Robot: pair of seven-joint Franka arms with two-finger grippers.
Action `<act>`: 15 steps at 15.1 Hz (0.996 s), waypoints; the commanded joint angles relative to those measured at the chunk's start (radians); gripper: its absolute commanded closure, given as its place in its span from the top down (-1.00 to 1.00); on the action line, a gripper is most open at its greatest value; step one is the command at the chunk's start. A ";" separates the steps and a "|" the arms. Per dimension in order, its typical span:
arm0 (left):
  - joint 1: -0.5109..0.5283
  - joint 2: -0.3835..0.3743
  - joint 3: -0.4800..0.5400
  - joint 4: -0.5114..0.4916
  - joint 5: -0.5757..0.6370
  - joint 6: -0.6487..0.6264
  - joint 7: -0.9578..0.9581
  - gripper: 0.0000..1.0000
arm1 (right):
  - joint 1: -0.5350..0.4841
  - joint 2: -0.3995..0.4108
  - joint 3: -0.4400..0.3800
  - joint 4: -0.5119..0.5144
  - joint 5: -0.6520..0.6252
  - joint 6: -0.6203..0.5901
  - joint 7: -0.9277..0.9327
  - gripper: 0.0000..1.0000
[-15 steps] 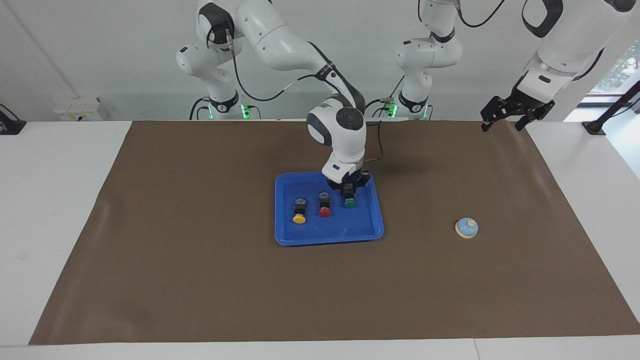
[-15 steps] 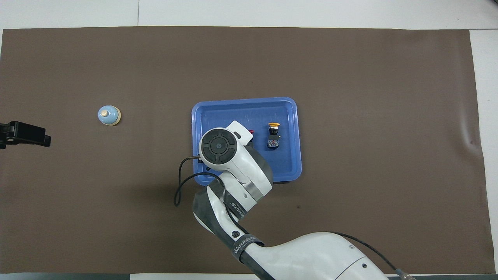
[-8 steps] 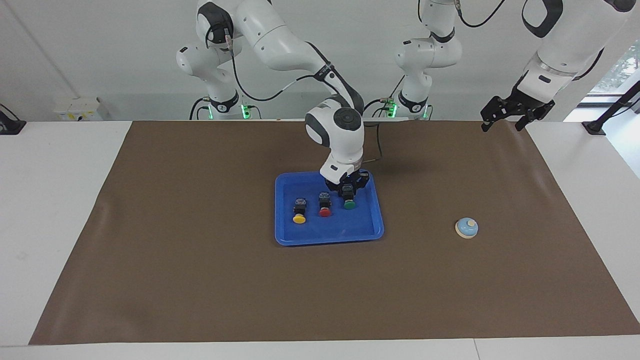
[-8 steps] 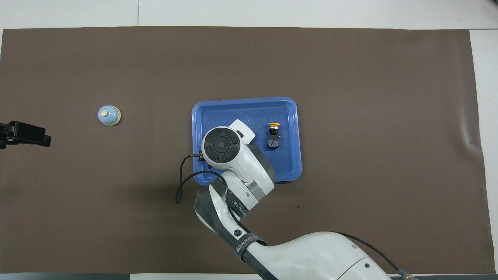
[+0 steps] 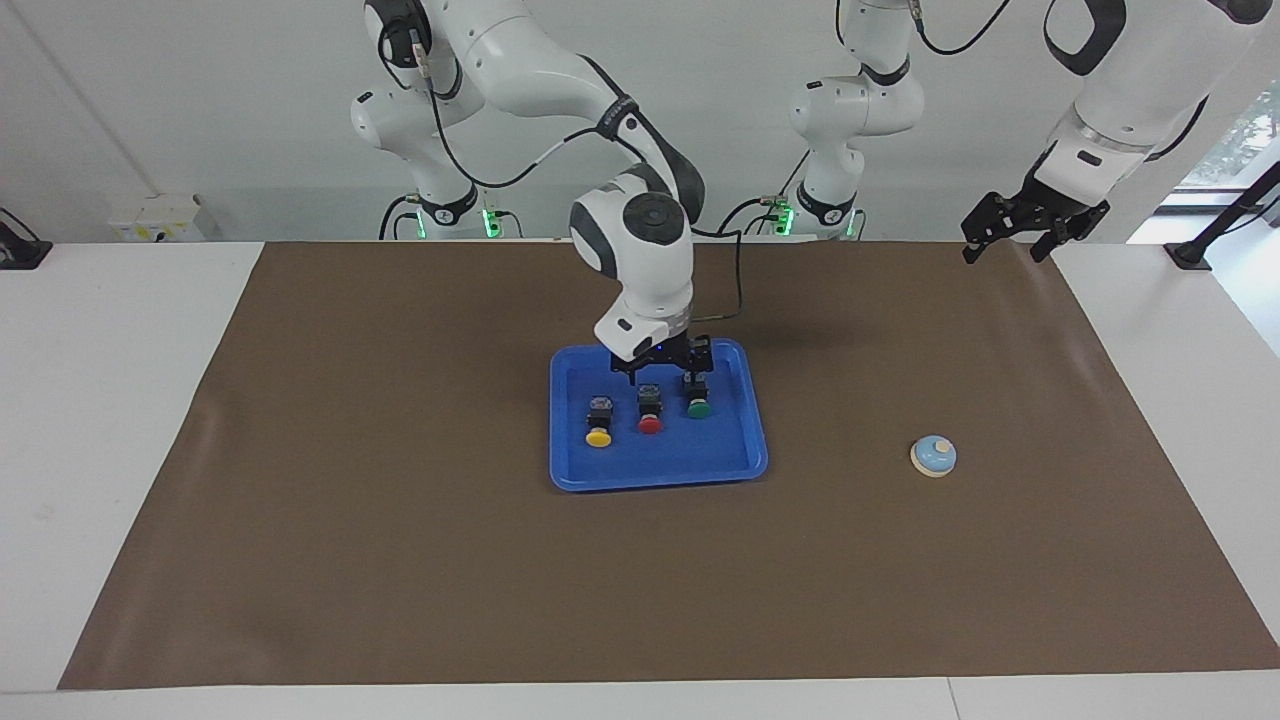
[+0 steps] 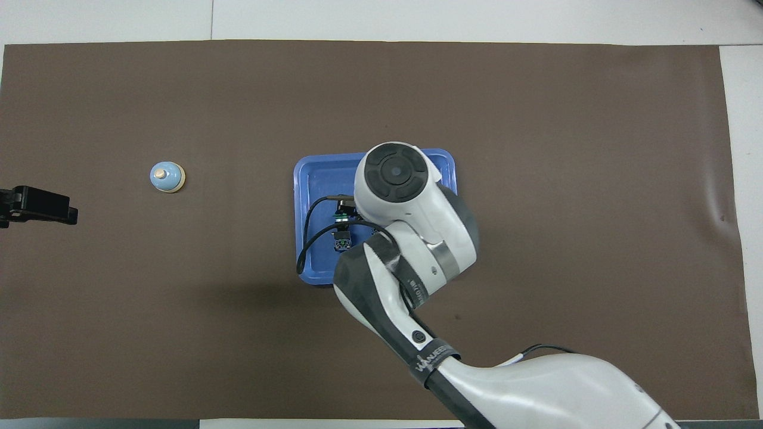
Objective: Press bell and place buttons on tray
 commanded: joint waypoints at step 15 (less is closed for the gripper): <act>-0.002 0.004 0.005 0.015 -0.010 -0.014 0.005 1.00 | -0.590 -0.330 0.013 -0.017 -0.013 -0.450 -0.661 1.00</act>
